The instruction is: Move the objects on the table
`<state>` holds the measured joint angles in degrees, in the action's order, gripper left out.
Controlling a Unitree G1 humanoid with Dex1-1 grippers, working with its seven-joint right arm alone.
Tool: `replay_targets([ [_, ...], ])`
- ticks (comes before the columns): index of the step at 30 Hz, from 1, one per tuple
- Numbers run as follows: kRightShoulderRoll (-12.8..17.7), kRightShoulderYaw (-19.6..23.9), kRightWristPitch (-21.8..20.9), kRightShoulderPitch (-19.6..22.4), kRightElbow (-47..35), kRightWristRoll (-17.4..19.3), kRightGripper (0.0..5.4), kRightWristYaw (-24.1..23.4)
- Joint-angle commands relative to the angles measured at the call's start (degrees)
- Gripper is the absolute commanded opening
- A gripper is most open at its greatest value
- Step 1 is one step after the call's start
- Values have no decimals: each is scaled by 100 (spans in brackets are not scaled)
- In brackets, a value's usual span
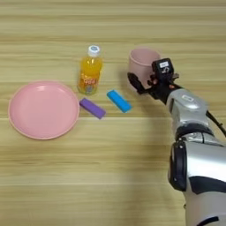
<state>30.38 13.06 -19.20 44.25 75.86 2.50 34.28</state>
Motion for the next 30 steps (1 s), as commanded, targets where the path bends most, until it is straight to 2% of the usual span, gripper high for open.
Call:
replay_targets([
  [1,113,-4,8,375,-214,-14,424,-147],
  [10,19,8,72,294,-157,-103,424,-236],
  [30,20,-22,156,232,-89,-203,423,-412],
])
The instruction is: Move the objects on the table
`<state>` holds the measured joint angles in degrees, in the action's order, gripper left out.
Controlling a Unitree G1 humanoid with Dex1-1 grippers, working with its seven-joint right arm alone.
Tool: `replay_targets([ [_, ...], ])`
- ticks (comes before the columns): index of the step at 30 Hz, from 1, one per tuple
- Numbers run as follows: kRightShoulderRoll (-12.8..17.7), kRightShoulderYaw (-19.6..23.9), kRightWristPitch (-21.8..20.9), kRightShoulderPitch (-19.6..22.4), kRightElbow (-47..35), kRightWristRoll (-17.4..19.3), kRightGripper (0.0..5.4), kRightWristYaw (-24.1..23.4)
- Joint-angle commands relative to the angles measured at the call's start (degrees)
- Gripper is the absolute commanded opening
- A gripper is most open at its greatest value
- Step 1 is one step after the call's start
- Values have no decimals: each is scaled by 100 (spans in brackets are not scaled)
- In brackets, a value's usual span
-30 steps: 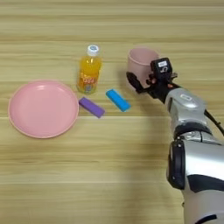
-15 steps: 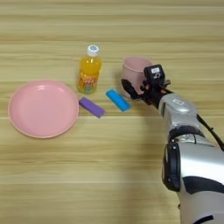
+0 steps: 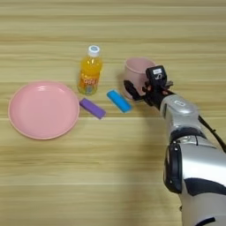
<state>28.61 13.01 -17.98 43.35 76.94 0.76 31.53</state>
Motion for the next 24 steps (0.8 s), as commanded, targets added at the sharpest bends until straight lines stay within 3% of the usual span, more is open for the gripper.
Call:
replay_targets([
  [1,197,-18,37,325,-197,-31,423,-139],
  [4,196,-17,38,328,-196,-40,423,-137],
  [14,188,7,28,347,-210,-53,534,-127],
  [24,209,36,-44,404,-259,-20,538,-61],
])
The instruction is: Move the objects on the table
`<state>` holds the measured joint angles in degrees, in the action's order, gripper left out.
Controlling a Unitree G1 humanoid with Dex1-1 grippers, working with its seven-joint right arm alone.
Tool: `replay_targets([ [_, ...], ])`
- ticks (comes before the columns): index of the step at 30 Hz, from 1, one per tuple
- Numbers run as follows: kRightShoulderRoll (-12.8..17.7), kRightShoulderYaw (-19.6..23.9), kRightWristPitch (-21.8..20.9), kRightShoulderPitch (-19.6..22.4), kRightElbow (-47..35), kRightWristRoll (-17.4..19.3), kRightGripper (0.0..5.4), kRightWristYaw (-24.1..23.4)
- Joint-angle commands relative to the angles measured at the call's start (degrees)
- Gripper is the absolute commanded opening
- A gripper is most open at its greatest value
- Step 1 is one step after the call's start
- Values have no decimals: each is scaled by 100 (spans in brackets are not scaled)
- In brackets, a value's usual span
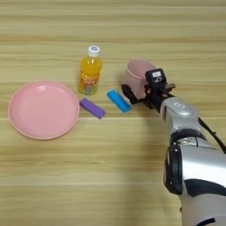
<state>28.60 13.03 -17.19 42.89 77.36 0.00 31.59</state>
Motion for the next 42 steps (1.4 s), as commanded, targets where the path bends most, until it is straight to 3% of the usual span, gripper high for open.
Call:
replay_targets([
  [1,218,42,-141,462,-312,66,538,-53],
  [19,252,151,-653,596,-791,302,538,521],
  [36,359,210,-799,596,-1156,492,538,676],
  [42,321,309,-926,573,-1493,710,538,922],
])
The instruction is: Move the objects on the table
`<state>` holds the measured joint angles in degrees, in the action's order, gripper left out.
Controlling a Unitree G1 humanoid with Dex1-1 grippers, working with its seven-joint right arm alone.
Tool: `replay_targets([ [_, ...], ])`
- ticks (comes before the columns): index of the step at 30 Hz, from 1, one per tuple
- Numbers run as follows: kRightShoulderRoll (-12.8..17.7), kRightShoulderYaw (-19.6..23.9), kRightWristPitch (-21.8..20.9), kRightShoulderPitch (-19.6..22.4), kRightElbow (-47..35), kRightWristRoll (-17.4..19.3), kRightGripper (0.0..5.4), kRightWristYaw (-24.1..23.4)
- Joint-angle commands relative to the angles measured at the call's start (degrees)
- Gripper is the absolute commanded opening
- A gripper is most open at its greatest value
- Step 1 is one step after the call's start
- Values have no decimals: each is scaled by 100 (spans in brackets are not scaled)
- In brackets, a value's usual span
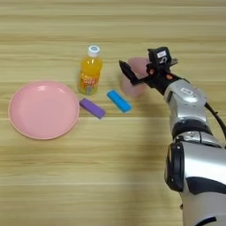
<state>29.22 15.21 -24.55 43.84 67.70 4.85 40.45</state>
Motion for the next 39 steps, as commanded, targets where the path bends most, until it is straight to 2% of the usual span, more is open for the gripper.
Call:
replay_targets([
  [1,242,109,-187,459,-625,286,538,107],
  [9,11,77,17,92,-1859,768,538,609],
  [17,-159,-21,435,-266,-2799,983,538,663],
  [24,-438,-241,640,-409,-3087,933,538,572],
  [34,-835,-570,761,-394,-3104,754,538,380],
  [39,-967,-715,762,-331,-2968,577,538,140],
])
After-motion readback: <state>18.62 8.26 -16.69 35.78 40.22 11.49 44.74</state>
